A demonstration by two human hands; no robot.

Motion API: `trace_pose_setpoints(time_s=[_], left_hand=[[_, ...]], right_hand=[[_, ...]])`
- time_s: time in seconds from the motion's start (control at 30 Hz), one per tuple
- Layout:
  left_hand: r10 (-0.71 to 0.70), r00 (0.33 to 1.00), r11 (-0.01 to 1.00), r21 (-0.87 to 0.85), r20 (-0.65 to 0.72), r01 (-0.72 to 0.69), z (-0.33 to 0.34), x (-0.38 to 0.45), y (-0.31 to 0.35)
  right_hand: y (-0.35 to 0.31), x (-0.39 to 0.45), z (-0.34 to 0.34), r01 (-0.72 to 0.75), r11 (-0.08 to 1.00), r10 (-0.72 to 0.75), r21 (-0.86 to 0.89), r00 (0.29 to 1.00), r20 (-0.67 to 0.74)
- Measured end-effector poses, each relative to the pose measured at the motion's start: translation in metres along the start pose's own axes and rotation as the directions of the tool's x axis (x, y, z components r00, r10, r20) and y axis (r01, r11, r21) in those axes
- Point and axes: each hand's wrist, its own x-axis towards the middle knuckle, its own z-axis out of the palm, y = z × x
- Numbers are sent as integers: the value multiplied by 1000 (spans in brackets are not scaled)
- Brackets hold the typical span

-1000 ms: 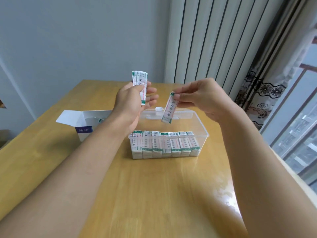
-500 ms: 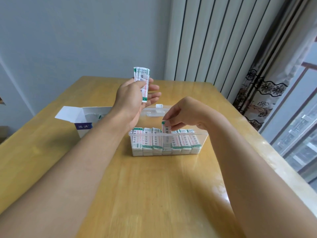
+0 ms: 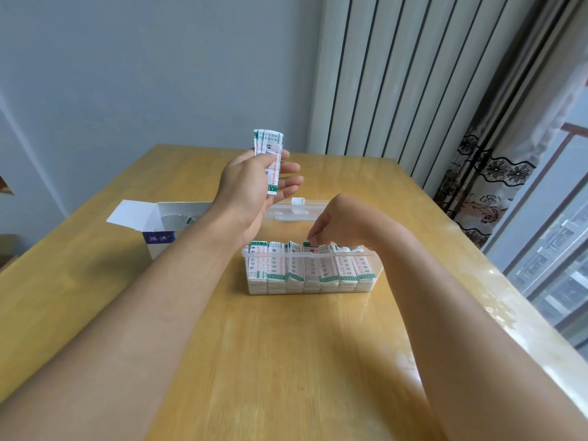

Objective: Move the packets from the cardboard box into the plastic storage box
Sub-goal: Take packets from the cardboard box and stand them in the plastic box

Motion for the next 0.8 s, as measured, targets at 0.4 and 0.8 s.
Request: trace_pose_setpoints(time_s=[0.4, 0.8], left_hand=[[-2, 1000, 1000, 4, 17, 2, 0, -1, 1], [-38, 997, 994, 108, 64, 30, -3, -1, 0]], right_hand=[[-2, 8, 9, -29, 996, 33, -83, 999, 39], [-5, -8, -15, 55, 998, -49, 42, 989, -142]])
